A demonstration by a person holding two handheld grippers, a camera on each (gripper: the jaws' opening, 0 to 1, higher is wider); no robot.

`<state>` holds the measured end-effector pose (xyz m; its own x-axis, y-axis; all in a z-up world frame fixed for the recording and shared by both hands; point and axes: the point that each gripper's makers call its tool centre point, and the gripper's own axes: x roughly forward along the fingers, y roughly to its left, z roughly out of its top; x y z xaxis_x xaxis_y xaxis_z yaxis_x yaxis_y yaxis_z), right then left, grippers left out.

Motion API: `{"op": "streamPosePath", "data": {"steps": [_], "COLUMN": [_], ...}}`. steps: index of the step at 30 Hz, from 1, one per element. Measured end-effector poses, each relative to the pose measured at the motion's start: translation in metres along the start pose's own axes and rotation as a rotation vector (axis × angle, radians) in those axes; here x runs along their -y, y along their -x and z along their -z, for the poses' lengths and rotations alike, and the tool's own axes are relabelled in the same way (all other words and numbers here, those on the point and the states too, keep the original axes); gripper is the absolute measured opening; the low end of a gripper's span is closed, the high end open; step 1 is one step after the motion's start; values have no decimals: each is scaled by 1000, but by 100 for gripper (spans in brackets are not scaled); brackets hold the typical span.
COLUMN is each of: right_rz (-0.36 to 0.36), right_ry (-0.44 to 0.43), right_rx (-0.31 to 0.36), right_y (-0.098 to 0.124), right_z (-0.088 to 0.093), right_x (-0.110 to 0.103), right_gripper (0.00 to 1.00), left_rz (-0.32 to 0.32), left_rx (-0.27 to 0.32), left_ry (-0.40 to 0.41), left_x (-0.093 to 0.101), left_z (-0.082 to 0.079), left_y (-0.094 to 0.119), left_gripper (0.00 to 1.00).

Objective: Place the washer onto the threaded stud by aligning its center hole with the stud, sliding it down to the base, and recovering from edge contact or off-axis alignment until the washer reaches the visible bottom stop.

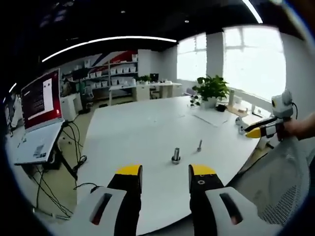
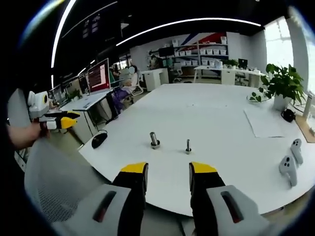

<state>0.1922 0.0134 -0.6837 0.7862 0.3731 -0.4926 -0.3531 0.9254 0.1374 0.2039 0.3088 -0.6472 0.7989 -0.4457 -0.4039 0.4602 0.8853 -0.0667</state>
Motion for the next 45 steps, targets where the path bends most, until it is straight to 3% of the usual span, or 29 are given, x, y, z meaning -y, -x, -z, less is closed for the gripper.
{"op": "streamPosePath", "data": {"steps": [4,17,23,27,31,45], "right_rz": [11,26,23,18,7,4], "right_ry": [18,32,51,30,47,83], "right_rx": [-13,-106,-125,-117,-129,-160], "right_y": [0,-3,-3,-4,-5,-6], "right_z": [2,18,23,22,25,31], "right_x": [1,5,4,3,1,2], "right_gripper": [37,35,36,43,41,40], "left_rz": [-22,-38,-36,-2,-5,-13], "left_rx": [-20,-97,-83,-114,-106,-87], "left_ry": [14,-80,-15,1,-28,23], "left_x": [-7,-5,-8,-4,-3,-6], "left_z": [4,21,23,30,29,27], "left_y": [0,-2,-3,-6,-5,-4], "left_gripper": [39,40,38,38,38,38]}}
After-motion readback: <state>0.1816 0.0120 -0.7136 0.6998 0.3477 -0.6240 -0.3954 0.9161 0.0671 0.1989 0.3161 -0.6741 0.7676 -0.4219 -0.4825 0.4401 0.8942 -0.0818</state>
